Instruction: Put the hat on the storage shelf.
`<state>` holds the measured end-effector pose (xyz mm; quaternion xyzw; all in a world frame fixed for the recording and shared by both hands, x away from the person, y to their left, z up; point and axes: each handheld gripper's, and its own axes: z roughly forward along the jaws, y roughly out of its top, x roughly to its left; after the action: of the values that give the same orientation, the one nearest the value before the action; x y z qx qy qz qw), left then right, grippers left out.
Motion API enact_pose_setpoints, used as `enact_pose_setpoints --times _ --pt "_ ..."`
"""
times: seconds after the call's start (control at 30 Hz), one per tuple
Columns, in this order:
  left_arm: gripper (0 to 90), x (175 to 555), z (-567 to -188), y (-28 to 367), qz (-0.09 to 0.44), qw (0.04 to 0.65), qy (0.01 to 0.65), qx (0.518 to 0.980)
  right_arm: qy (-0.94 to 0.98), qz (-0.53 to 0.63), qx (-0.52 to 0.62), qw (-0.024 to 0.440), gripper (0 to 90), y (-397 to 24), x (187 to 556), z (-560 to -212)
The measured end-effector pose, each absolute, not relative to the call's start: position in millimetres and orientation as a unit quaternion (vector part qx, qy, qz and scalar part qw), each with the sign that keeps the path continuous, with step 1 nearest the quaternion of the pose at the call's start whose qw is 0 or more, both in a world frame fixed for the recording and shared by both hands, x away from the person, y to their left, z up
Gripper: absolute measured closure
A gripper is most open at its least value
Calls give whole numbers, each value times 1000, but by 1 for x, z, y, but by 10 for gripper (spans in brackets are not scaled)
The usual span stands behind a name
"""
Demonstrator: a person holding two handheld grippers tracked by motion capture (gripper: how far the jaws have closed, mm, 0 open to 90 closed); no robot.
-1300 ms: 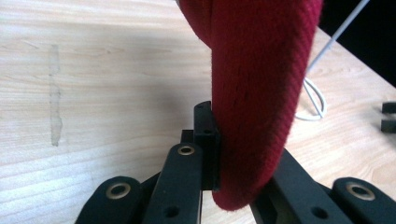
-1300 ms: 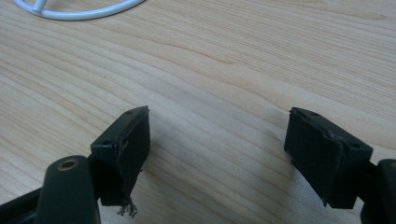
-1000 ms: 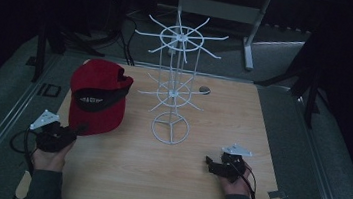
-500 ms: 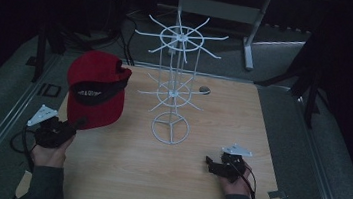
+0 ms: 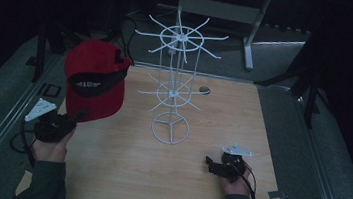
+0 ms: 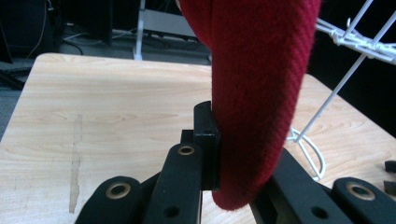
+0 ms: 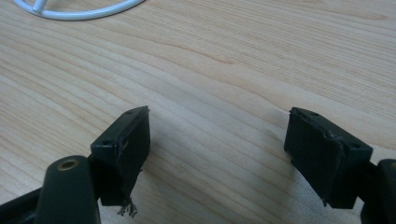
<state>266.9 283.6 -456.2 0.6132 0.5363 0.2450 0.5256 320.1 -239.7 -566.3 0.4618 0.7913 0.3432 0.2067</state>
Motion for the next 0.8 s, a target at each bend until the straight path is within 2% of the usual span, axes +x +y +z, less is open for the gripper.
enact_pose_setpoints --times 0.8 --pt "859 270 -423 272 261 562 506 600 791 344 462 207 224 -240 320 -566"
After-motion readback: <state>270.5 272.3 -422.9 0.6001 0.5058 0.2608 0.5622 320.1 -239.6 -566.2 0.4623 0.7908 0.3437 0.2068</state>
